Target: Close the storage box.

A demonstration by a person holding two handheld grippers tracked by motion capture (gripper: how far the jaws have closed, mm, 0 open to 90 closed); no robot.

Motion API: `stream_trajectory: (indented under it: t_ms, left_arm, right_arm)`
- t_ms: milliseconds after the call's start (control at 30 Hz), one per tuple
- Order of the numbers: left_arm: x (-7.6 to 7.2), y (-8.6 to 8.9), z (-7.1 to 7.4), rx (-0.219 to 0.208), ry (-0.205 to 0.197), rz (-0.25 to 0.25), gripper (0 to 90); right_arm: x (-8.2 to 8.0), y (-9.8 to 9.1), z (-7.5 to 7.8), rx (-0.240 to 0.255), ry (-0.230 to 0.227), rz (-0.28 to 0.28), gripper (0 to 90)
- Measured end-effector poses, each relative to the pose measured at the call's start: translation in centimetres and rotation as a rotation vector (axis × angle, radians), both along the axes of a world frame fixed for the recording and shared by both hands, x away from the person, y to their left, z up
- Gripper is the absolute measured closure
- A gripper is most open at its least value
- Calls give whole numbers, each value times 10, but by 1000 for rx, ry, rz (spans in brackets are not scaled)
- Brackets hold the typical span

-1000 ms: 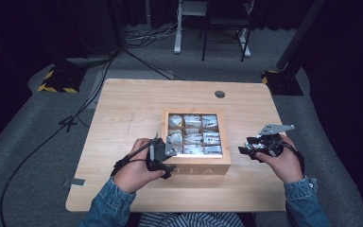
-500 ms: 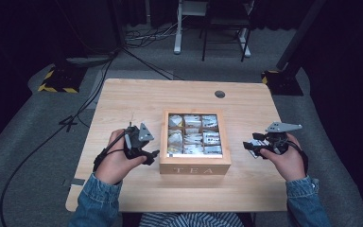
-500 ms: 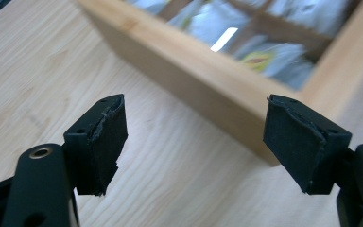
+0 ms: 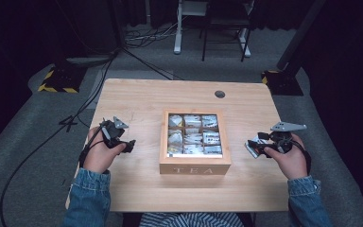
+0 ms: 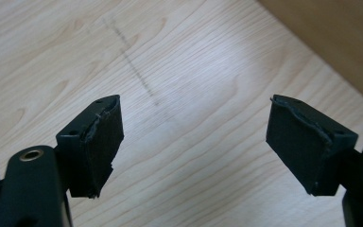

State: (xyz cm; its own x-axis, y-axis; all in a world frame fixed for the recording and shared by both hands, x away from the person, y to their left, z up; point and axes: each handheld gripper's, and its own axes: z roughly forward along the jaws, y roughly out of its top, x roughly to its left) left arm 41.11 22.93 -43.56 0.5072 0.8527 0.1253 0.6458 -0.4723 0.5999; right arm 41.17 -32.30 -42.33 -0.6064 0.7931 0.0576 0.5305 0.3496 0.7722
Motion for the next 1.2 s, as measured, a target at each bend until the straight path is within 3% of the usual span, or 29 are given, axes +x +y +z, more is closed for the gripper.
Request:
stream_trajectory:
  t_ms: [367, 633, 867, 967, 1033, 1200]
  left_arm:
    - [16, 21, -26, -61, 15, 72, 203]
    - [24, 34, -40, -104, -21, 125, 206]
    - [28, 38, -53, -131, -27, 145, 208]
    - [28, 40, -57, -117, -24, 141, 206]
    - [27, 40, -61, -117, 0, 137, 204]
    - [28, 42, -64, -166, 5, 147, 187]
  right_arm:
    - [-1, -17, -5, -8, 5, -50, 383]
    - [-3, -31, -11, -17, 15, -95, 383]
    - [-4, -43, -19, -15, 26, -129, 384]
    - [-6, -49, -22, -17, 27, -147, 383]
    - [-8, -54, -26, -20, 35, -159, 383]
    - [-14, -68, -34, -20, 50, -193, 383]
